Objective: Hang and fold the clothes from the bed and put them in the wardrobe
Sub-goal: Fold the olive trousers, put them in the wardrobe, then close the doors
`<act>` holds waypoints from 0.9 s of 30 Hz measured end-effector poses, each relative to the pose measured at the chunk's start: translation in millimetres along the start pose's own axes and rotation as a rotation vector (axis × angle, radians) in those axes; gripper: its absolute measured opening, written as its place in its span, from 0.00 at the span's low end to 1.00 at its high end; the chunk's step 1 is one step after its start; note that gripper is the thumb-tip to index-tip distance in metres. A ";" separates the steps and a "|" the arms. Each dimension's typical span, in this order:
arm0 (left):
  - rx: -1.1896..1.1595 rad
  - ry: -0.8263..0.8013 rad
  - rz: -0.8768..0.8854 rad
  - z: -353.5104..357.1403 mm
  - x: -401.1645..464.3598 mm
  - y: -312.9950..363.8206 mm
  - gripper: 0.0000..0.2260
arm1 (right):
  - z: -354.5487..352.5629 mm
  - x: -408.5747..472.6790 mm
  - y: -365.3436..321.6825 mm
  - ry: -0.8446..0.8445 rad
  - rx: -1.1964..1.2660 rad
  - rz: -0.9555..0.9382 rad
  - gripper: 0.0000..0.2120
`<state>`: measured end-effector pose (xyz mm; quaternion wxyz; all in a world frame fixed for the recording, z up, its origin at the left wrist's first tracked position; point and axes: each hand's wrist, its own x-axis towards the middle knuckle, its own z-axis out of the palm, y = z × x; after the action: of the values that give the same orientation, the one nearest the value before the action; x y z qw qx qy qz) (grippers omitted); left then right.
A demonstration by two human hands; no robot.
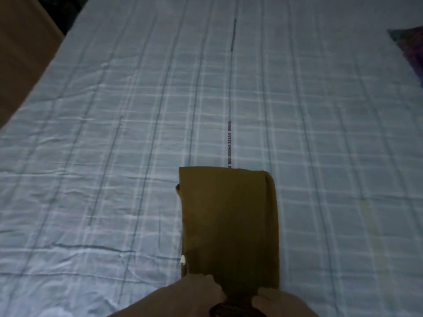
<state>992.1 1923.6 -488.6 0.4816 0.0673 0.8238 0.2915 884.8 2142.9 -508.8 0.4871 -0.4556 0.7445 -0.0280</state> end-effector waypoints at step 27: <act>0.052 0.546 -0.249 -200.9 85.6 -141.1 0.25 | -221.7 196.4 25.3 0.210 -0.247 0.110 0.25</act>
<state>803.7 1757.8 -556.4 0.2722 -0.1030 0.9320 0.2162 680.3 1929.9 -542.4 0.3477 -0.4652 0.8129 0.0429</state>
